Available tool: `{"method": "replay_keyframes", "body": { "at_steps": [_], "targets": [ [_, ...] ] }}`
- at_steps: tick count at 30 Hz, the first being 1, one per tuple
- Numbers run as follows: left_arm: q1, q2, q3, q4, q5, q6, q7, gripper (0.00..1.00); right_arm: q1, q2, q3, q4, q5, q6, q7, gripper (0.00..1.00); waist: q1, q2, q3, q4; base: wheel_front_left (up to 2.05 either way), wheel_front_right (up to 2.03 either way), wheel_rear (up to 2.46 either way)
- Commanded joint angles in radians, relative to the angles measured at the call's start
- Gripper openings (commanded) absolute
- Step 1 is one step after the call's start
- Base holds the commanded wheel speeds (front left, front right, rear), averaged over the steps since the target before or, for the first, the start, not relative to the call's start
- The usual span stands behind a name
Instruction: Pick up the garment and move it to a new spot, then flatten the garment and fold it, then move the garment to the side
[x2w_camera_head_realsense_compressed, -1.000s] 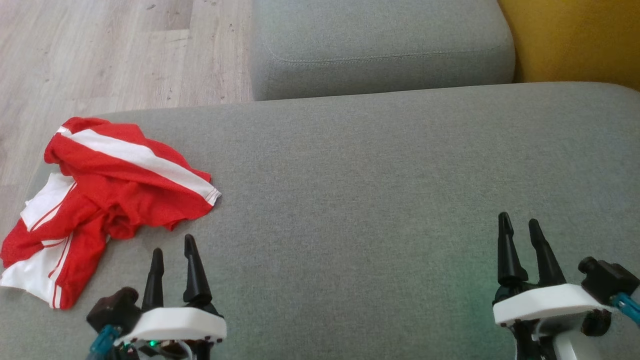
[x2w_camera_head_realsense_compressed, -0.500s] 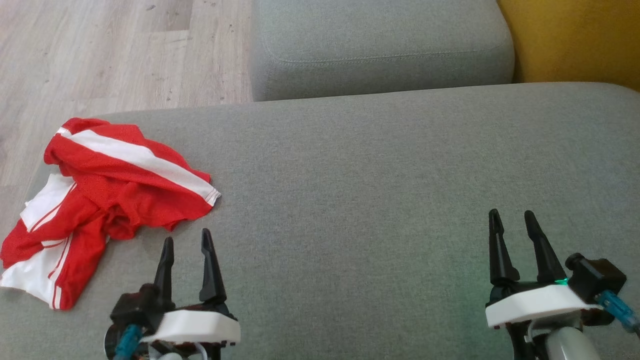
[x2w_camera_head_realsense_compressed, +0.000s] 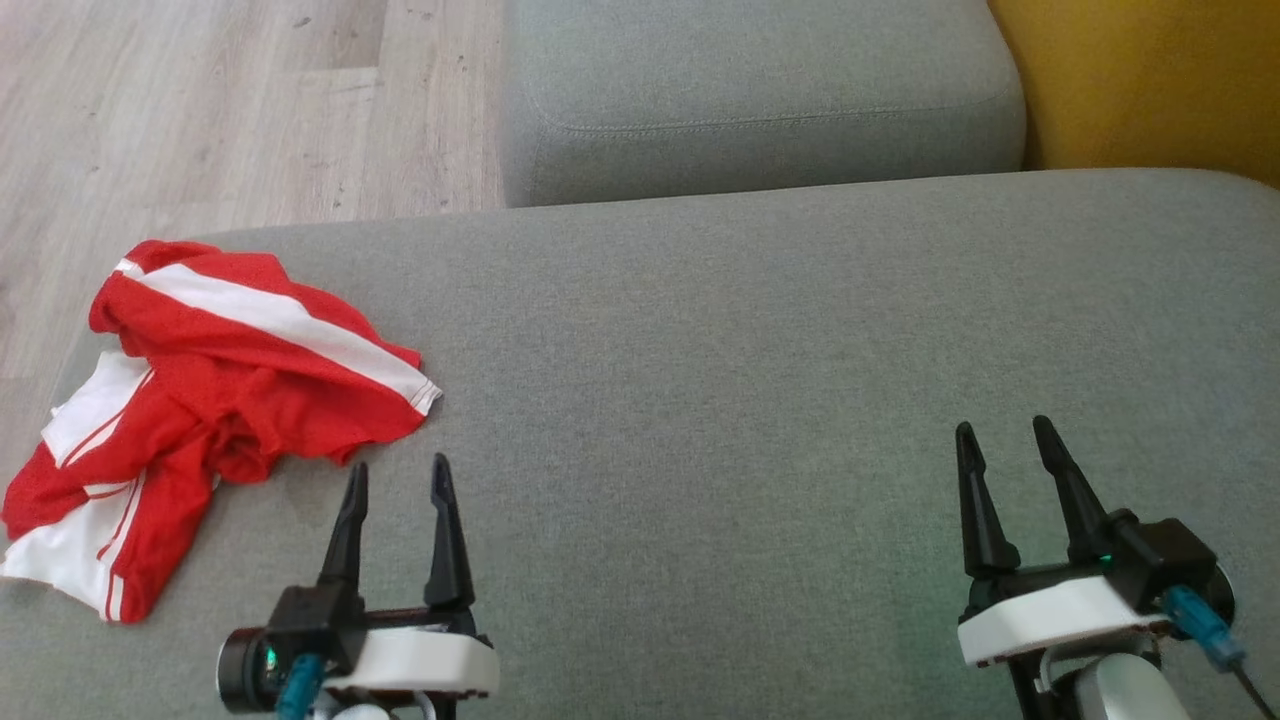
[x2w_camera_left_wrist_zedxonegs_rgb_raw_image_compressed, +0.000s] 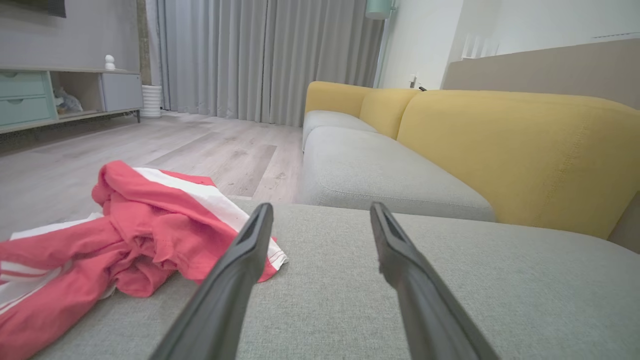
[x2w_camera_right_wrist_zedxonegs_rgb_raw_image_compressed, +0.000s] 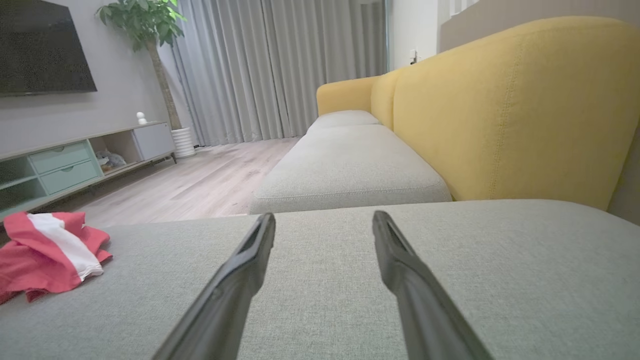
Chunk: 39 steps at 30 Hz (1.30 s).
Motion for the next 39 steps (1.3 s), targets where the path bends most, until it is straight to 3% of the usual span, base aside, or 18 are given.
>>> {"method": "replay_keyframes", "body": {
  "at_steps": [1, 18, 25, 31, 39],
  "targets": [
    [-0.057, 0.007, 0.019, -0.027, 0.034, 0.006, -0.016, 1.0, -0.053, -0.011, 0.028, -0.035, -0.036, 0.008, -0.02, 1.0, 0.0, 0.0, -0.001, 0.0, 0.0, 0.0, 0.0],
    [-0.073, 0.008, 0.034, 0.017, 0.025, 0.002, -0.022, 1.0, -0.055, -0.012, 0.017, -0.004, -0.072, 0.008, -0.026, 1.0, 0.0, 0.0, 0.004, 0.009, 0.0, 0.0, 0.0],
    [-0.082, 0.008, 0.039, 0.014, 0.047, 0.014, -0.022, 1.0, -0.047, -0.012, 0.017, 0.001, -0.07, 0.008, -0.026, 1.0, 0.0, 0.0, 0.01, 0.054, 0.0, 0.0, 0.0],
    [-0.089, 0.008, 0.045, 0.009, 0.071, 0.023, -0.022, 1.0, -0.041, -0.012, 0.023, -0.008, -0.069, 0.008, -0.026, 1.0, 0.0, 0.0, 0.023, 0.178, 0.0, 0.0, 0.0],
    [-0.083, 0.008, 0.083, -0.017, 0.09, 0.033, -0.022, 1.0, -0.047, -0.012, 0.027, -0.016, -0.074, 0.008, -0.026, 1.0, 0.0, 0.0, 0.047, 0.407, 0.0, 0.0, 0.0]
  ]
}}
